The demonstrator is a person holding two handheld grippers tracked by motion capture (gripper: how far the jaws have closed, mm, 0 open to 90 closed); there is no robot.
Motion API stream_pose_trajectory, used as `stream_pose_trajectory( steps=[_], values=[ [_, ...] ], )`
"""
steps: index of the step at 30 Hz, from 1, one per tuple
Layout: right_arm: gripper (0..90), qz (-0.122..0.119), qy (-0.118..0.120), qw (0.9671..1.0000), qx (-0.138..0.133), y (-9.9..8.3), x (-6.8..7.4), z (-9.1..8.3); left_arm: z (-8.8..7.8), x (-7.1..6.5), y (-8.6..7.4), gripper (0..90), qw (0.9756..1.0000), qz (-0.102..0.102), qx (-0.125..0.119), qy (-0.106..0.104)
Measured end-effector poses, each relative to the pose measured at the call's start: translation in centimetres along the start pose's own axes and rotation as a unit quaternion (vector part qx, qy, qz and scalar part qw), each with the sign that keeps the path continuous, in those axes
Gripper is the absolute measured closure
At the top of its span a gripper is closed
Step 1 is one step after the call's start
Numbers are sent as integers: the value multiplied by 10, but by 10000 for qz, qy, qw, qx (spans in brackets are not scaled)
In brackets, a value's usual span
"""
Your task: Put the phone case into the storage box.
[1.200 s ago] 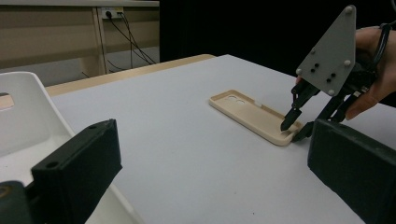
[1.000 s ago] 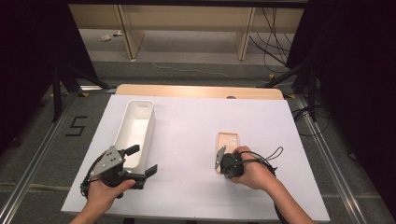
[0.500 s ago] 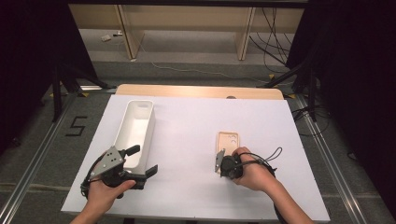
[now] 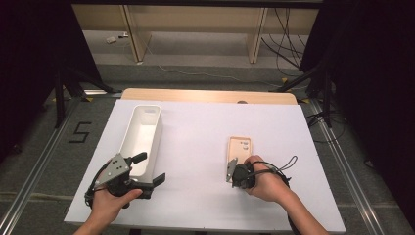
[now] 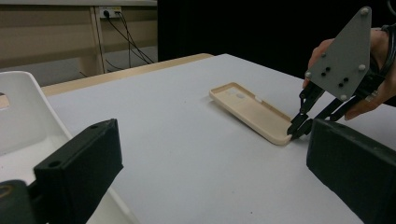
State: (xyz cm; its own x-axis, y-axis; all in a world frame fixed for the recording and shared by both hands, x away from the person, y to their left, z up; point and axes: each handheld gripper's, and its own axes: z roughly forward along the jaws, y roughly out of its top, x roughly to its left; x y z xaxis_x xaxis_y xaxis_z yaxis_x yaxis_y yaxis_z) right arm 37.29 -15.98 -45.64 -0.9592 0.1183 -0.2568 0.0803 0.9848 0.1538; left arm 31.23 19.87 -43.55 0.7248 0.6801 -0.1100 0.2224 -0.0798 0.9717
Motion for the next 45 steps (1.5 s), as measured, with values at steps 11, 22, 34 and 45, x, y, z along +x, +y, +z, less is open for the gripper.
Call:
stream_pose_trajectory(
  steps=[11,22,34,45],
  values=[
    [883,-124,-288,9989,-350,-4,3,-6,0,0,0,29,10000,18,-9,2],
    [883,8,-483,9958,-782,-6,4,-13,0,0,0,32,10000,1,12,2],
    [884,136,-611,9903,-1240,-10,4,-16,2,0,1,32,10000,-24,4,5],
    [884,235,-604,9858,-1551,-13,4,-18,2,0,0,33,10000,-23,14,-4]
  ],
)
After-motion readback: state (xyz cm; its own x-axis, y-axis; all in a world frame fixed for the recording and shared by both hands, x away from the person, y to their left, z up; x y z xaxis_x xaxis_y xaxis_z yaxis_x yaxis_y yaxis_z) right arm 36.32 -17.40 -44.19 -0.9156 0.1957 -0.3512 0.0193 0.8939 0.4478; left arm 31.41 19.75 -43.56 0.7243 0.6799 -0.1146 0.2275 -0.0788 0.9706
